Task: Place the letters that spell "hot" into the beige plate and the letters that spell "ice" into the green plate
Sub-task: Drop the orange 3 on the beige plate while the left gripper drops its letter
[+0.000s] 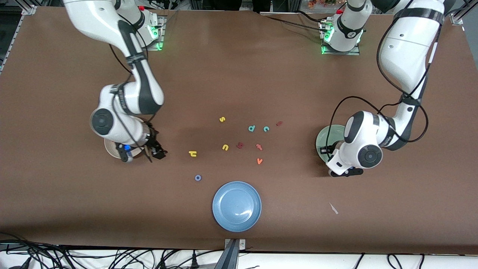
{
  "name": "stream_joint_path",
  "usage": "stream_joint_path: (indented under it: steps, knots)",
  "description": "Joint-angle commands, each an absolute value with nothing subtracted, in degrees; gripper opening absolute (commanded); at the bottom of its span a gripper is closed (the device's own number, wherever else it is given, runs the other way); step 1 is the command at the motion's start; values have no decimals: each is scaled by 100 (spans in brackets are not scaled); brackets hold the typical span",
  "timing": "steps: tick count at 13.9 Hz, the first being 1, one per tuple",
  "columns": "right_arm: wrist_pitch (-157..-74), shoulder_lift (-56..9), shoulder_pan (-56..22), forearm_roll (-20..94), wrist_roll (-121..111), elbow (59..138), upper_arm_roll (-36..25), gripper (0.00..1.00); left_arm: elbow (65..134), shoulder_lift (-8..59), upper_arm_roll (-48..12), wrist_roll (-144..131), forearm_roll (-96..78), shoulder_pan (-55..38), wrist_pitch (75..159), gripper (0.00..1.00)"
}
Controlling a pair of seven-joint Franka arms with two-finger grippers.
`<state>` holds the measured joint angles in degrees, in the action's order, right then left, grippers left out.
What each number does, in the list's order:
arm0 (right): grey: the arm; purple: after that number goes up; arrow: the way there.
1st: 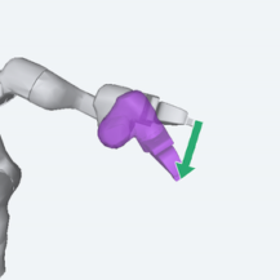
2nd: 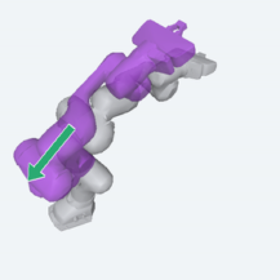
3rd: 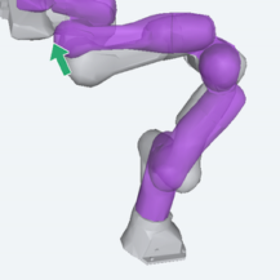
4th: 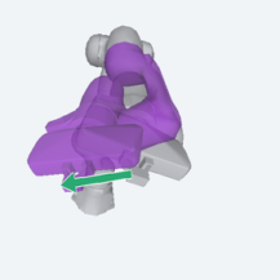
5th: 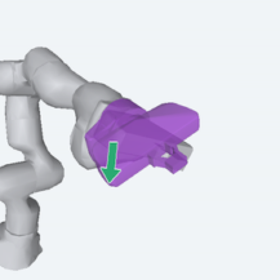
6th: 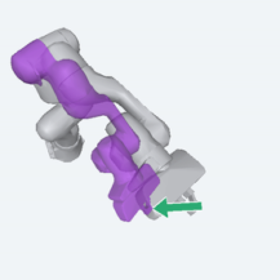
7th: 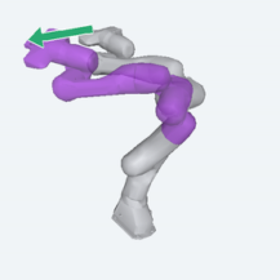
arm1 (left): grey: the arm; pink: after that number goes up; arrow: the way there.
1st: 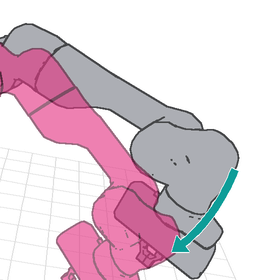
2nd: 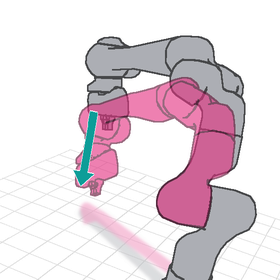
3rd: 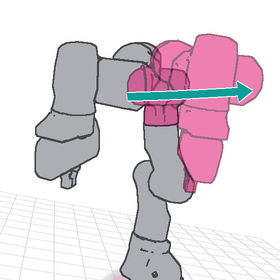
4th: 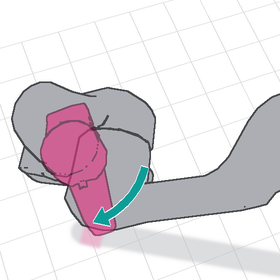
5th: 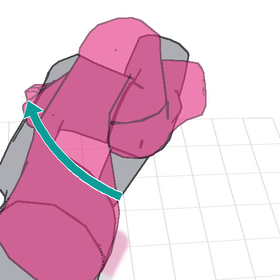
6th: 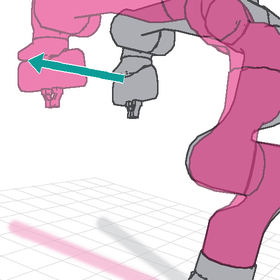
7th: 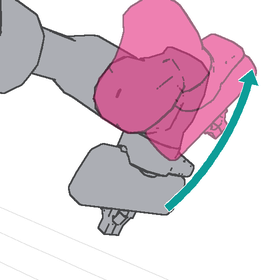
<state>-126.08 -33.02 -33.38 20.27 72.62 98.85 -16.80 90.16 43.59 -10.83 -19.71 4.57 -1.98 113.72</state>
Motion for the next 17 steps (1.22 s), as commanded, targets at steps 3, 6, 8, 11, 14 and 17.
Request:
stream_joint_path:
  steps: [3,6,8,11,14,17]
  knots:
    - [-12586,-4112,-3480,2048,8857,8922,-1705,97,8956,4228,-1134,-1977,650,-167,11224,100]
    - [-12840,-4341,-3612,2048,9499,8728,-1591,97,8938,3842,-1430,-2074,441,-220,10794,100]
    - [-13007,-4447,-3866,2048,9685,8736,-1591,98,8939,3771,-1774,-2790,316,-316,10784,100]
    - [-13219,-4509,-4051,2030,9993,8754,-1591,98,8921,3805,-1872,-4179,299,-807,11090,100]
    - [-13385,-4570,-4113,2022,10011,8876,-1600,98,8947,3928,-1881,-5104,220,-1265,11451,100]
    - [-13570,-4562,-4157,1969,9967,9105,-1617,98,9026,4060,-1881,-5694,-290,-1608,11864,87]
